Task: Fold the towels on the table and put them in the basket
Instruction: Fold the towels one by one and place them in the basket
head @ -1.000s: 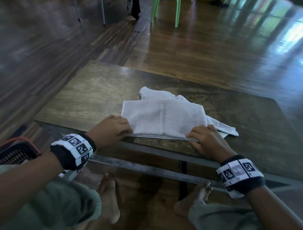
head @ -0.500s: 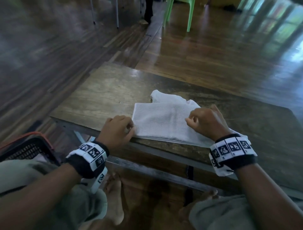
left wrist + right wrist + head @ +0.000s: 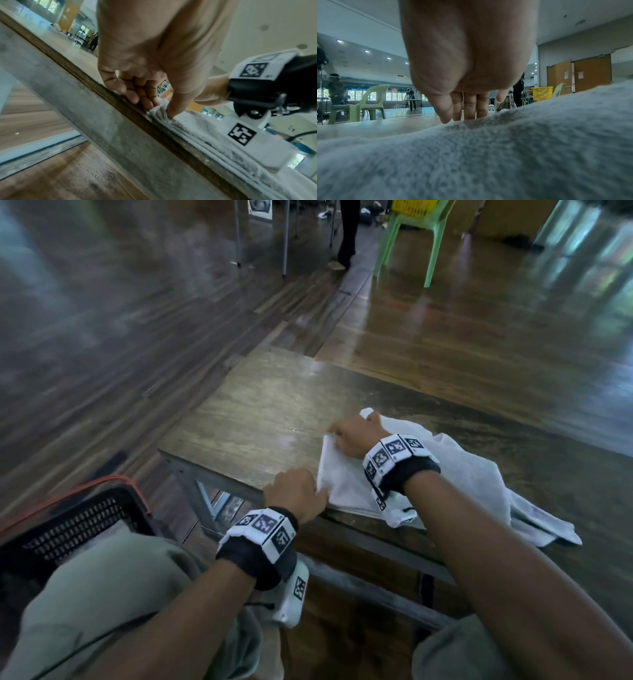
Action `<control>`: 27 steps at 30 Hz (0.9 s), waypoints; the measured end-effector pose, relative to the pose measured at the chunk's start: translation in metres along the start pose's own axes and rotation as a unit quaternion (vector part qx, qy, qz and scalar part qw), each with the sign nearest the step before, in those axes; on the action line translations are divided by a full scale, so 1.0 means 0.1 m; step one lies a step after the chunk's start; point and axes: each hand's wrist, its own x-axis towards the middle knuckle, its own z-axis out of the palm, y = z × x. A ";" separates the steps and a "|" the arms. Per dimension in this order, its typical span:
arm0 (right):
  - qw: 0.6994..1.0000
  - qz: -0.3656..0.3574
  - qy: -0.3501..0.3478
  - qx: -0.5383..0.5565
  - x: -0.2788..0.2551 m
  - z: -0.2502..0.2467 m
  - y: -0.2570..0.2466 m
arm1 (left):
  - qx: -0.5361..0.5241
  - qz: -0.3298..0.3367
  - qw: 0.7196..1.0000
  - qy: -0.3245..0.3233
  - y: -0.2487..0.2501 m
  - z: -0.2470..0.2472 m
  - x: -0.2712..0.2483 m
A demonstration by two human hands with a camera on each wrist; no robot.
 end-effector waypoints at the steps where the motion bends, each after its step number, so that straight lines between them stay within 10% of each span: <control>1: 1.000 0.001 -0.005 0.001 0.06 -0.01 -0.04 | -0.014 -0.004 1.000 -0.008 0.00 -0.01 0.00; 6: 0.999 -0.008 0.031 0.026 0.09 -0.17 -0.08 | -0.128 -0.015 0.991 -0.036 -0.03 -0.12 0.01; 15: 0.934 -0.010 0.209 0.289 -0.25 -0.87 0.10 | -0.307 0.039 0.895 0.320 -0.03 -0.70 -0.09; 27: 0.939 0.012 0.132 0.318 -1.07 -0.42 0.88 | -0.170 0.304 0.908 0.232 0.22 -0.17 -0.32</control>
